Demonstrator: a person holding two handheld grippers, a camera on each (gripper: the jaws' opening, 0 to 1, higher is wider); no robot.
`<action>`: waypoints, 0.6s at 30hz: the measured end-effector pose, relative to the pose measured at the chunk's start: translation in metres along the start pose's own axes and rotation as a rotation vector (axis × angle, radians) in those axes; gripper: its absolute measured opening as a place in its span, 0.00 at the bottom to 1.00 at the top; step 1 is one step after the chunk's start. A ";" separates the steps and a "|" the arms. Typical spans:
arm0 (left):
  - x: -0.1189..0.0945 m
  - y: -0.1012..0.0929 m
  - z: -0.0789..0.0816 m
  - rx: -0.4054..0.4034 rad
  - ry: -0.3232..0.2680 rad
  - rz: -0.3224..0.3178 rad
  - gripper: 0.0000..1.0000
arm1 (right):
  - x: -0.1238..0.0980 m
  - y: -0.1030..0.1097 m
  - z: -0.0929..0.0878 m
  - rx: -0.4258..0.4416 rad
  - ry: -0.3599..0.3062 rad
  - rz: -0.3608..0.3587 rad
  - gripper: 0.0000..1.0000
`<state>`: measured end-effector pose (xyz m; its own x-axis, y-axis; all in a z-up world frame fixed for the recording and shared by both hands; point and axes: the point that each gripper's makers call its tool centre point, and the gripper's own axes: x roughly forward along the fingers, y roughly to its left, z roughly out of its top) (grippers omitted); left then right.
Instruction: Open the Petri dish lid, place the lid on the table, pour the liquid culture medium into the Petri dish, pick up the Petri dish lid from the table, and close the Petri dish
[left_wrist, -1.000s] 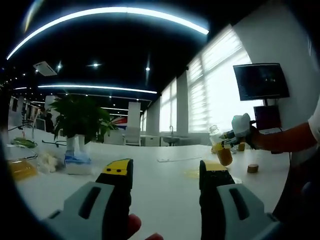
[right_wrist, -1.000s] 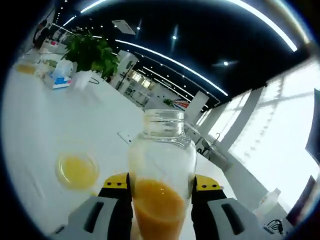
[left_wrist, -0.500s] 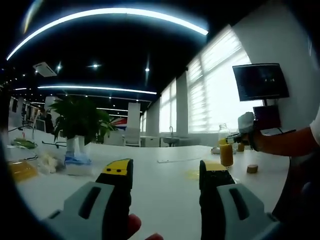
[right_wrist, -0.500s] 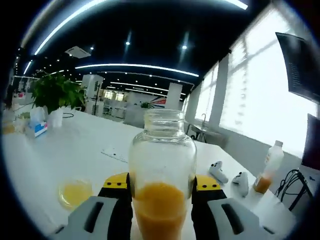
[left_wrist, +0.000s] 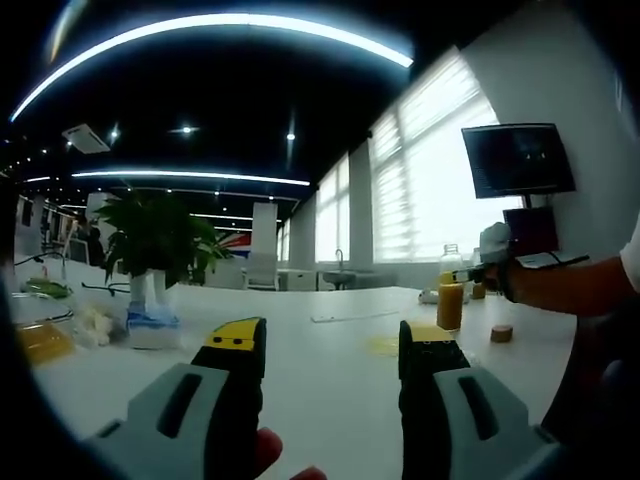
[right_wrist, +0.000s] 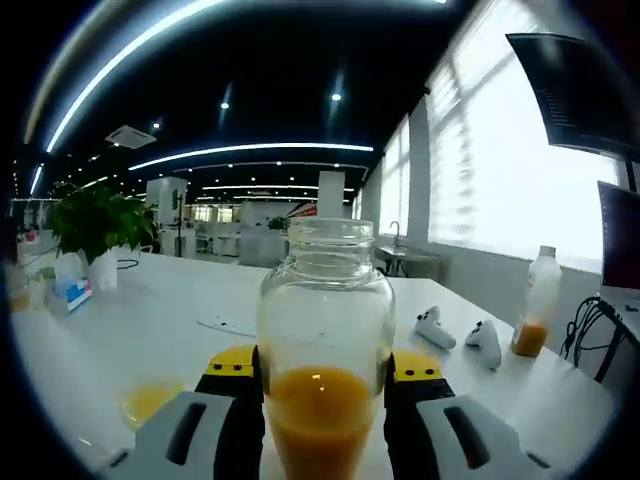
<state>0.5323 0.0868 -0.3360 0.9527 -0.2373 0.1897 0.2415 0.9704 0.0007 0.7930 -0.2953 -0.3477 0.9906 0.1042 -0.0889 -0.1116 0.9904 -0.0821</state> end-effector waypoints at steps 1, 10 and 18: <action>0.000 0.000 0.000 -0.001 0.001 -0.002 0.45 | 0.000 0.000 0.000 0.001 -0.001 0.000 0.43; -0.001 -0.001 0.001 0.012 0.010 -0.011 0.45 | -0.010 -0.002 0.014 0.021 -0.064 0.037 0.49; 0.005 -0.010 0.001 0.010 0.009 -0.036 0.45 | -0.057 -0.026 0.027 0.070 -0.097 0.080 0.50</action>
<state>0.5340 0.0759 -0.3340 0.9450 -0.2728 0.1806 0.2742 0.9615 0.0176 0.7412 -0.3243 -0.3137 0.9822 0.1880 0.0040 -0.1880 0.9821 -0.0091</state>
